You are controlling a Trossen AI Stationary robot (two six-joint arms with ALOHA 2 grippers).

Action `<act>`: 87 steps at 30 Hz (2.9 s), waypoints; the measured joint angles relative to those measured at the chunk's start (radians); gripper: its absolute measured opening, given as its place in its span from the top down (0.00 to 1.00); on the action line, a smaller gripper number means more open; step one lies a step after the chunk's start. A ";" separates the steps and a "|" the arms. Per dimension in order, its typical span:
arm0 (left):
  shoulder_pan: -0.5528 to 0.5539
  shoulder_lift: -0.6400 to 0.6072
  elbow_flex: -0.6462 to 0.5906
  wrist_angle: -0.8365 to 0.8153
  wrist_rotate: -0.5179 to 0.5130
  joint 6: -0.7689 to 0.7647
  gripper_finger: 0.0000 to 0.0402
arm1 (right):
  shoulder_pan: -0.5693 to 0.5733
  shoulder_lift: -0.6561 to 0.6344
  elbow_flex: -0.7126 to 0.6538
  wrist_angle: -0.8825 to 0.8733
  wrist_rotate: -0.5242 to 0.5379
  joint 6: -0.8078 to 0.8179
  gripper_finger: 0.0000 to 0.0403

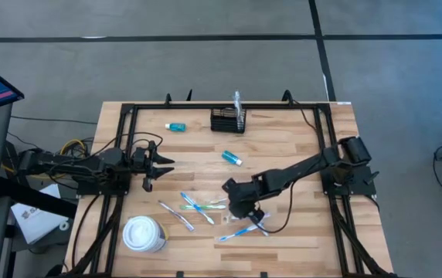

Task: Pick & Place toothbrushing station
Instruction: Put the orange toothbrush into the mesh organizer

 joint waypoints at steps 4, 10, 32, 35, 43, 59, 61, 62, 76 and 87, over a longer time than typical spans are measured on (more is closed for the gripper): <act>0.000 0.000 0.000 0.003 0.000 0.000 0.72 | 0.005 0.040 0.039 -0.028 0.004 -0.010 0.71; 0.000 0.000 0.000 0.004 0.000 0.000 0.72 | 0.006 0.047 0.060 -0.060 0.019 -0.030 0.71; 0.000 0.000 0.000 0.010 0.000 0.000 0.72 | 0.015 0.114 0.063 -0.037 0.019 -0.064 0.71; 0.000 0.000 0.000 0.010 0.000 0.000 0.72 | 0.015 0.113 0.062 -0.020 0.019 -0.062 0.71; 0.000 0.000 0.000 0.010 0.000 0.000 0.72 | 0.015 0.105 0.062 -0.013 0.018 -0.062 0.71; 0.000 0.000 0.000 0.009 0.000 0.000 0.72 | 0.015 0.111 0.062 -0.011 0.018 -0.062 0.71; 0.000 0.000 0.000 0.009 0.000 0.000 0.72 | 0.015 0.111 0.062 -0.011 0.018 -0.062 0.71; 0.000 0.000 0.000 0.009 0.000 0.000 0.72 | 0.015 0.111 0.062 -0.011 0.018 -0.062 0.71; 0.000 0.000 0.000 0.009 0.000 0.000 0.72 | 0.015 0.131 0.062 0.005 0.018 -0.062 0.78; 0.000 0.000 0.000 0.009 0.000 0.000 0.72 | 0.015 0.154 0.063 -0.001 0.044 -0.053 0.97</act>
